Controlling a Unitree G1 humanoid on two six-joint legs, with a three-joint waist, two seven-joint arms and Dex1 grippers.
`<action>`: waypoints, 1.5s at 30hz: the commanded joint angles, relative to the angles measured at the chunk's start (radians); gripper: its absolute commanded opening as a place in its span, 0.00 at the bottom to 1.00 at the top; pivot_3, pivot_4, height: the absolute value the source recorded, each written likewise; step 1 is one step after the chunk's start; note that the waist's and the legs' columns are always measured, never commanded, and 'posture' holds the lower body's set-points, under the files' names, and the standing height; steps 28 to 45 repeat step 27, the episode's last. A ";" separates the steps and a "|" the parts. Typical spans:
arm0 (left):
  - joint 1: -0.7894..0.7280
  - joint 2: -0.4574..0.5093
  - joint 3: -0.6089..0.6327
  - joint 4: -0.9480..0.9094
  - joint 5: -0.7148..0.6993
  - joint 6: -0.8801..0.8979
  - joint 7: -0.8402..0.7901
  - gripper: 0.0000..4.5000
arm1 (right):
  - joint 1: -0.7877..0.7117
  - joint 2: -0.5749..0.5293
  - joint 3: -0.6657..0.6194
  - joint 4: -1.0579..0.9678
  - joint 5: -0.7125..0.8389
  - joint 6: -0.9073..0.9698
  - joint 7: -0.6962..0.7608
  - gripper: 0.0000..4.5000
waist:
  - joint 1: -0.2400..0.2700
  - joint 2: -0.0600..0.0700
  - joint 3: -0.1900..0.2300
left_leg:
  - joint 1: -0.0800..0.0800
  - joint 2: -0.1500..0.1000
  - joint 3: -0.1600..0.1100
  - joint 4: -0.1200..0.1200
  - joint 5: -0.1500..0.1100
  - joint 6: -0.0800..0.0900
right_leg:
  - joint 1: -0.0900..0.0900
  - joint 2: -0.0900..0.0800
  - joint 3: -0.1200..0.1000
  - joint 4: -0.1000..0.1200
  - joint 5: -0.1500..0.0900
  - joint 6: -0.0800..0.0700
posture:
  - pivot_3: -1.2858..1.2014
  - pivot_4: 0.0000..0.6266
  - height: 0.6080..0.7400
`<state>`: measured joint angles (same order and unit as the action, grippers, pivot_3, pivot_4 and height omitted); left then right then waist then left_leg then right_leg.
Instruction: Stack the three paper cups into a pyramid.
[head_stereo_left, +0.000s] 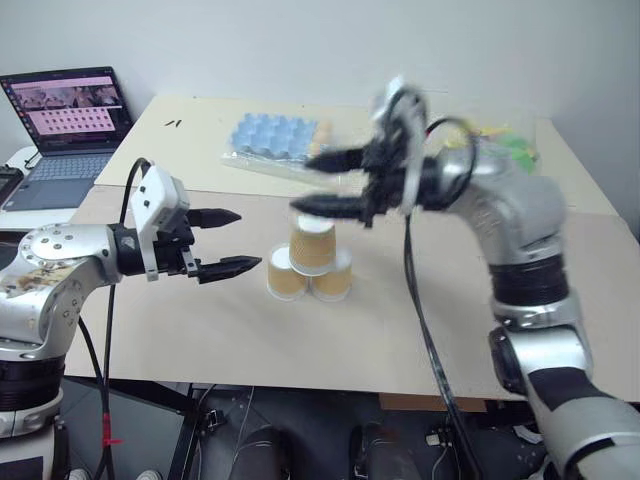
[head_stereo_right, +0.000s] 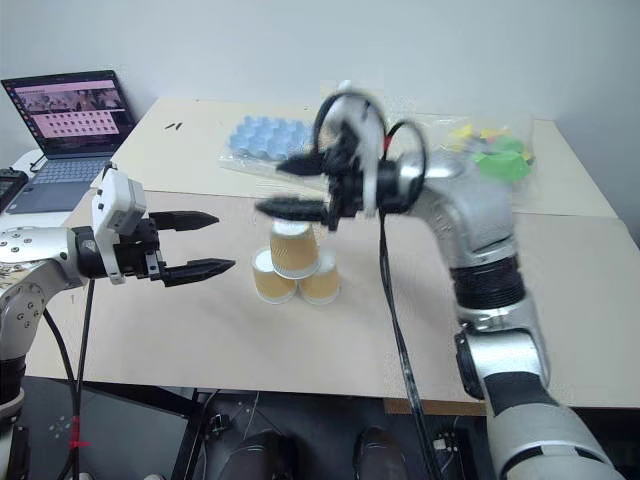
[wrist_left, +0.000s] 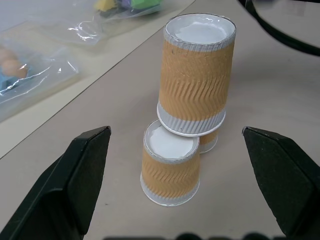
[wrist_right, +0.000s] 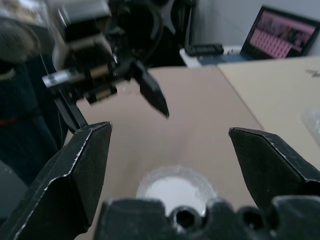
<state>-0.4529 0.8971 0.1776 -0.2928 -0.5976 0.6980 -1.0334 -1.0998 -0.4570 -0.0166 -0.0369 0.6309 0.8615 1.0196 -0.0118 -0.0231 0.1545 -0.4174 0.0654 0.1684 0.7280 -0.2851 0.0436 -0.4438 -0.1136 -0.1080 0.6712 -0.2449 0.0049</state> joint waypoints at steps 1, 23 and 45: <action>0.030 -0.007 0.073 -0.018 -0.033 0.014 0.046 1.00 | -0.058 -0.031 -0.260 -0.033 0.239 0.126 -0.102 0.97 | 0.000 0.000 0.000 | 0.000 0.000 0.000 0.000 0.000 0.000 | 0.000 0.000 0.000 0.000 0.000 0.000 | 0.52 0.24 0.75; 0.105 -0.547 0.240 0.455 0.389 -0.514 0.979 1.00 | 0.584 0.070 -0.176 0.297 -0.494 -0.695 -0.935 0.97 | 0.000 0.001 -0.001 | 0.005 -0.001 0.003 -0.002 0.001 -0.001 | 0.004 -0.001 0.003 -0.006 0.000 0.000 | 0.52 0.24 0.75; 0.080 -0.540 0.240 0.523 0.398 -0.586 0.989 1.00 | 0.612 0.099 -0.194 0.326 -0.502 -0.749 -0.959 0.97 | 0.000 0.001 -0.001 | 0.006 -0.001 0.003 -0.002 0.001 -0.001 | 0.004 -0.001 0.002 -0.005 0.000 0.000 | 0.52 0.24 0.75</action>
